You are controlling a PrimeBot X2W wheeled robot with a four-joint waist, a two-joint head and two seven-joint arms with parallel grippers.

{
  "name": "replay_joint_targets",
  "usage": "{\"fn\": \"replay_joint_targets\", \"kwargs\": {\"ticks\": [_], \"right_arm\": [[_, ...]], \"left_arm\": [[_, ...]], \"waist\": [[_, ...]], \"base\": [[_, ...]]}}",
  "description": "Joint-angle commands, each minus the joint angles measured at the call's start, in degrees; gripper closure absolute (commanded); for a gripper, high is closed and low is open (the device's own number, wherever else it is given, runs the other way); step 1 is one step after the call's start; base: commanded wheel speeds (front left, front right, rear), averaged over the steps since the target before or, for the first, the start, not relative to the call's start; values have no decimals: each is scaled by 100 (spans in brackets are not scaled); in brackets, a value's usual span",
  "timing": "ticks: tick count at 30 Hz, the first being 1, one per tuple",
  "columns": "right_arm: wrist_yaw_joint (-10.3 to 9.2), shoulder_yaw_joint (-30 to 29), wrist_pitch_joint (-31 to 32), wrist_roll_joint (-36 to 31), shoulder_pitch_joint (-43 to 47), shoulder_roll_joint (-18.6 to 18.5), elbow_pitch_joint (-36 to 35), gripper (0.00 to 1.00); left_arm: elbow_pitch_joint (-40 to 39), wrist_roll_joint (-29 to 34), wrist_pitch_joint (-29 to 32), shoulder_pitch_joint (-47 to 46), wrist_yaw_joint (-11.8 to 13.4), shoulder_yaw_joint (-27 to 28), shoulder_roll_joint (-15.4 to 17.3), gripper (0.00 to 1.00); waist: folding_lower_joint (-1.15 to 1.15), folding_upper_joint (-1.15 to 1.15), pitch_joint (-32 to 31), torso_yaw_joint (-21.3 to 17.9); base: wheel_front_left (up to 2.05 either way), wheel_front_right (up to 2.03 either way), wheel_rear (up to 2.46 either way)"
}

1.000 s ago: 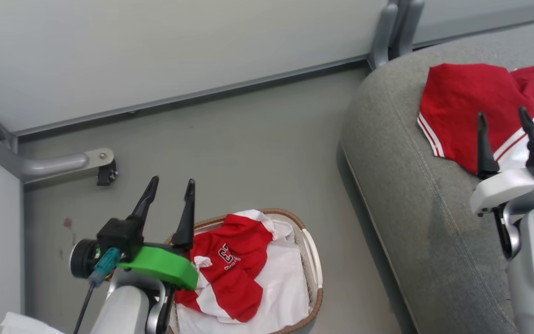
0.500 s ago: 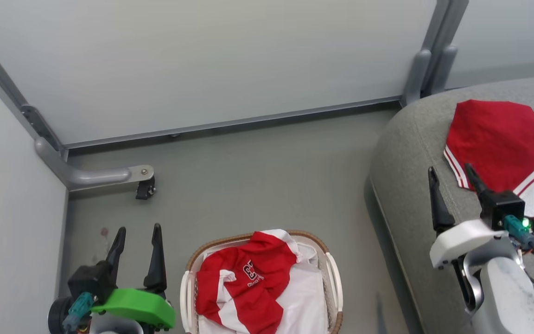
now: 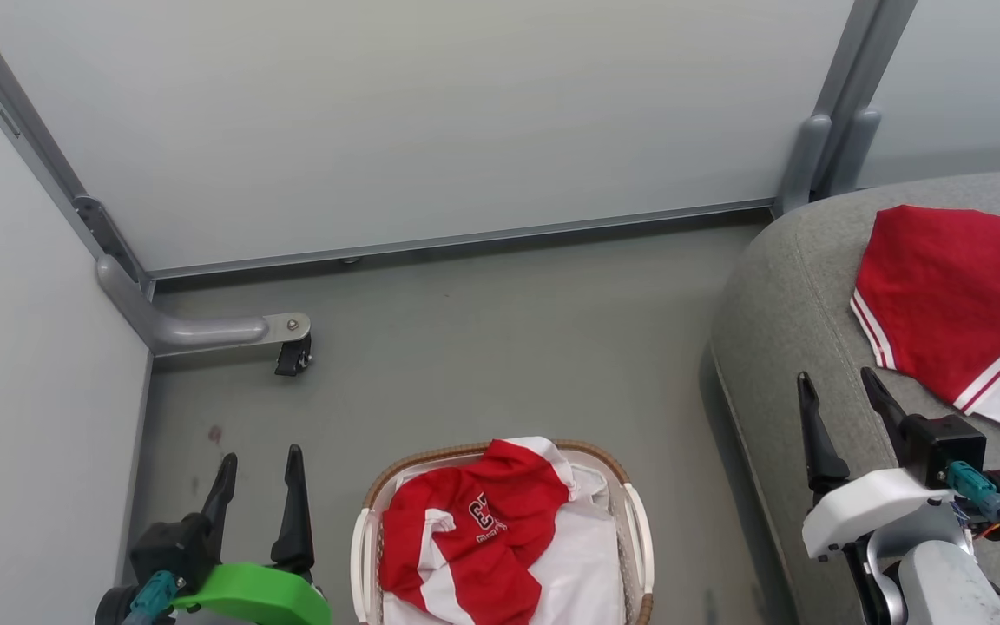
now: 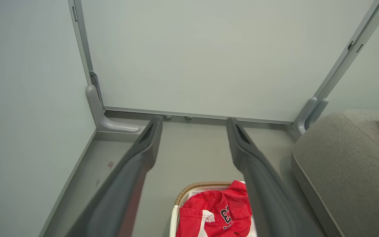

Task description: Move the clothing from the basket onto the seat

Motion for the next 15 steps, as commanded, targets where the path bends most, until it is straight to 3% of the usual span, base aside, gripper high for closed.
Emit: {"fn": "replay_joint_targets", "kwargs": {"ticks": [1, 15], "right_arm": [[-6, 12, -12, 40, 58, -24, -17, 0], [-6, 123, -12, 108, 75, -23, -12, 0]], "left_arm": [[2, -33, -5, 68, 13, -1, 5, 0], [104, 26, -5, 8, -21, -115, 5, 0]], "waist": [[0, 0, -4, -13], [0, 0, -36, -41]], "base": [[0, 0, 0], [0, 0, 0]]}}
